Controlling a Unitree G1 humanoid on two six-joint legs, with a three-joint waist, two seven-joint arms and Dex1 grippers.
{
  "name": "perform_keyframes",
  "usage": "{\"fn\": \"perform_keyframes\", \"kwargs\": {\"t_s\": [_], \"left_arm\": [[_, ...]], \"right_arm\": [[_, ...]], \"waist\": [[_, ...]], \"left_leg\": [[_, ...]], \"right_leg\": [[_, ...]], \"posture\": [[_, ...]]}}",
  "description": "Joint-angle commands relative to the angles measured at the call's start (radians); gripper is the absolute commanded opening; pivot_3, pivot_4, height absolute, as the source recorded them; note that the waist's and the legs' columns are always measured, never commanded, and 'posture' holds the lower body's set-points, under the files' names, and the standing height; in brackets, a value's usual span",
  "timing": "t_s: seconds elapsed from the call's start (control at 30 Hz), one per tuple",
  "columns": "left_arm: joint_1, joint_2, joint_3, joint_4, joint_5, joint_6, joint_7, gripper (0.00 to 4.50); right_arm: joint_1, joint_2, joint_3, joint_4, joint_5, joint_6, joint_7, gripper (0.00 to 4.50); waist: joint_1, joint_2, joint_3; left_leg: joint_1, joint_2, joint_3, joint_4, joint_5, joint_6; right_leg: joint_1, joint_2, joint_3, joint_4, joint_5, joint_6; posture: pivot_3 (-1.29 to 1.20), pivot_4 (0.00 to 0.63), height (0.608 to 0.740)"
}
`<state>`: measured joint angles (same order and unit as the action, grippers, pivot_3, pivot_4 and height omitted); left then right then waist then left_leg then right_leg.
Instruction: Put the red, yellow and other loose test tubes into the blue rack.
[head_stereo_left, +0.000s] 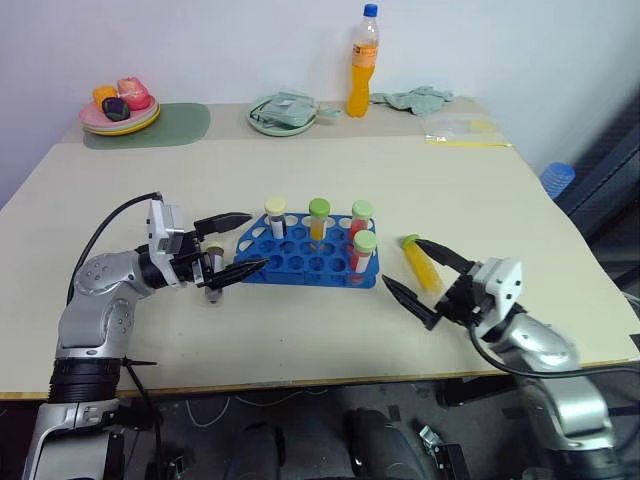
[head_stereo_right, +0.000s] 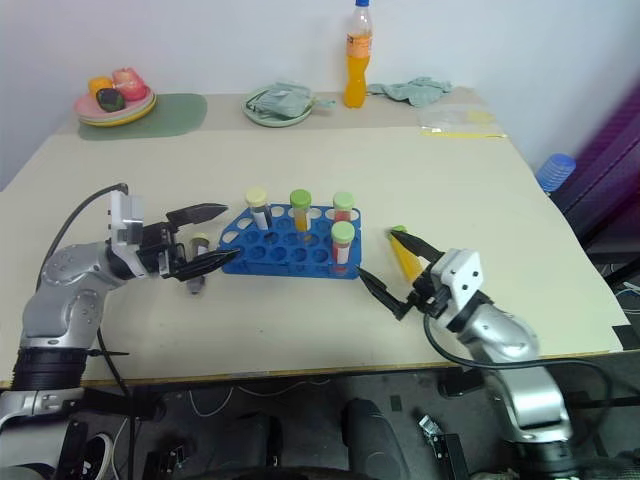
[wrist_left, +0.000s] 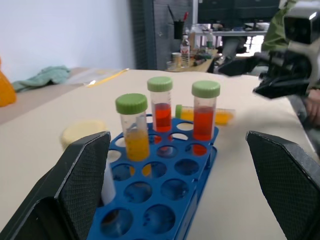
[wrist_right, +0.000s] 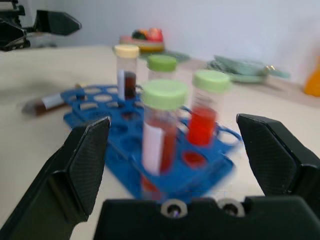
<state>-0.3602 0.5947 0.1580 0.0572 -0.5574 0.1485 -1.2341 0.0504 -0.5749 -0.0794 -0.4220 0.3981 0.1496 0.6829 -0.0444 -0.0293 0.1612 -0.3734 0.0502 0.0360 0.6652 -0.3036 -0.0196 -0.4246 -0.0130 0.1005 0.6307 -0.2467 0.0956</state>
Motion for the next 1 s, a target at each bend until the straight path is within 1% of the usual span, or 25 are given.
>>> {"fn": "perform_keyframes", "kwargs": {"t_s": [0.03, 0.07, 0.13, 0.17, 0.23, 0.27, 0.3, 0.4, 0.47, 0.5, 0.57, 0.7, 0.83, 0.9, 1.0], "left_arm": [[-0.022, -0.014, -0.008, -0.035, -0.009, -0.001, 0.016, 4.50], [-0.025, -0.021, -0.012, -0.036, -0.010, 0.000, 0.021, 4.50], [-0.027, -0.032, -0.020, -0.041, -0.010, 0.002, 0.028, 4.50], [-0.028, -0.037, -0.021, -0.044, -0.017, 0.008, 0.029, 4.50], [-0.028, -0.044, -0.025, -0.046, -0.019, 0.011, 0.031, 4.50], [-0.029, -0.048, -0.027, -0.045, -0.017, 0.008, 0.031, 4.50], [-0.031, -0.052, -0.027, -0.045, -0.015, 0.007, 0.035, 4.50], [-0.023, -0.063, -0.022, -0.041, -0.011, -0.006, 0.040, 4.50], [-0.006, -0.071, -0.021, -0.047, -0.010, -0.013, 0.044, 4.50], [0.006, -0.075, -0.021, -0.053, -0.010, -0.016, 0.047, 4.50], [0.028, -0.086, -0.022, -0.066, -0.007, -0.029, 0.054, 4.50], [0.064, -0.101, -0.013, -0.090, -0.002, -0.052, 0.076, 4.50], [0.105, -0.101, -0.009, -0.129, -0.006, -0.052, 0.100, 4.50], [0.122, -0.101, -0.009, -0.148, -0.007, -0.052, 0.111, 4.50], [0.137, -0.101, -0.014, -0.177, -0.005, -0.049, 0.131, 4.50]], "right_arm": [[-0.038, -0.097, -0.039, -0.068, -0.041, 0.203, -0.064, 4.46], [-0.078, -0.116, -0.041, -0.064, -0.056, 0.322, -0.124, 4.46], [-0.160, -0.106, -0.068, -0.075, -0.014, 0.546, -0.228, 4.46], [-0.207, -0.087, -0.096, -0.100, 0.069, 0.660, -0.254, 4.46], [-0.273, -0.066, -0.137, -0.140, 0.179, 0.831, -0.276, 4.46], [-0.320, -0.060, -0.154, -0.140, 0.202, 0.958, -0.307, 4.46], [-0.359, -0.053, -0.171, -0.129, 0.205, 1.046, -0.341, 4.46], [-0.427, -0.079, -0.182, -0.094, 0.206, 1.218, -0.371, 4.46], [-0.484, -0.050, -0.205, -0.072, 0.235, 1.337, -0.367, 4.46], [-0.522, -0.038, -0.191, -0.053, 0.230, 1.381, -0.376, 4.46], [-0.594, -0.034, -0.142, 0.003, 0.203, 1.437, -0.390, 4.46], [-0.726, -0.006, -0.109, 0.163, 0.152, 1.465, -0.416, 4.46], [-0.790, -0.038, -0.042, 0.275, 0.156, 1.465, -0.388, 4.46], [-0.822, -0.080, 0.021, 0.355, 0.193, 1.465, -0.367, 4.46], [-0.859, -0.086, 0.056, 0.396, 0.162, 1.465, -0.350, 4.46]], "waist": [[-0.001, -0.001, -0.001], [-0.001, -0.001, 0.000], [0.000, -0.001, 0.000], [0.001, -0.001, 0.000], [0.003, -0.001, 0.000], [0.003, -0.001, 0.000], [0.003, -0.001, 0.000], [0.006, -0.001, 0.000], [0.006, -0.001, 0.000], [0.004, -0.001, 0.000], [-0.003, 0.000, 0.000], [-0.003, 0.000, 0.000], [0.001, 0.000, 0.000], [0.001, 0.000, 0.000], [-0.001, 0.000, 0.000]], "left_leg": [[0.000, 0.000, 0.000, 0.000, 0.000, 0.000], [0.000, 0.000, 0.000, 0.000, 0.000, 0.000], [0.000, 0.000, 0.000, 0.000, 0.000, 0.000], [0.000, 0.000, 0.000, 0.000, 0.000, 0.000], [-0.001, 0.000, 0.000, 0.000, 0.000, 0.000], [-0.001, 0.000, -0.001, 0.000, 0.000, 0.000], [-0.001, 0.000, -0.001, 0.000, 0.000, 0.000], [-0.002, 0.000, -0.001, 0.000, 0.000, 0.000], [-0.002, 0.000, -0.001, 0.000, 0.000, 0.000], [-0.002, 0.000, 0.000, 0.000, 0.000, 0.000], [-0.002, 0.000, 0.000, 0.000, 0.000, 0.000], [-0.002, 0.000, 0.000, -0.001, 0.000, 0.000], [-0.003, 0.000, 0.000, -0.001, 0.000, 0.000], [-0.003, 0.000, 0.001, -0.001, 0.000, 0.000], [-0.003, 0.000, 0.001, -0.001, 0.000, 0.000]], "right_leg": [[0.000, 0.000, 0.000, 0.000, 0.000, 0.000], [0.000, 0.001, 0.000, 0.000, 0.000, 0.000], [0.000, 0.000, 0.001, 0.000, 0.000, 0.000], [0.000, 0.000, 0.001, 0.000, 0.000, -0.001], [-0.001, 0.000, 0.001, 0.000, 0.000, -0.001], [-0.001, 0.001, 0.000, 0.000, 0.000, 0.000], [-0.001, 0.000, 0.000, 0.000, 0.000, 0.000], [-0.001, -0.001, 0.000, -0.001, 0.000, 0.000], [-0.001, -0.001, 0.000, -0.002, 0.000, 0.000], [-0.001, -0.001, 0.000, -0.002, 0.000, 0.000], [-0.001, -0.001, 0.000, -0.002, 0.000, 0.000], [-0.002, 0.000, 0.000, -0.001, 0.000, 0.000], [-0.002, -0.001, 0.000, -0.002, 0.000, 0.000], [-0.002, -0.001, 0.000, -0.002, 0.000, 0.000], [-0.002, -0.002, 0.000, -0.002, 0.000, 0.000]], "posture": [[0.00, 0.150, 0.740], [0.00, 0.150, 0.740], [0.00, 0.150, 0.740], [0.00, 0.150, 0.740], [0.00, 0.150, 0.740], [0.00, 0.150, 0.740], [0.00, 0.150, 0.740], [0.00, 0.150, 0.740], [0.00, 0.150, 0.740], [0.00, 0.150, 0.740], [0.00, 0.150, 0.740], [0.00, 0.150, 0.740], [0.00, 0.150, 0.740], [0.00, 0.150, 0.740], [0.00, 0.150, 0.740]]}}
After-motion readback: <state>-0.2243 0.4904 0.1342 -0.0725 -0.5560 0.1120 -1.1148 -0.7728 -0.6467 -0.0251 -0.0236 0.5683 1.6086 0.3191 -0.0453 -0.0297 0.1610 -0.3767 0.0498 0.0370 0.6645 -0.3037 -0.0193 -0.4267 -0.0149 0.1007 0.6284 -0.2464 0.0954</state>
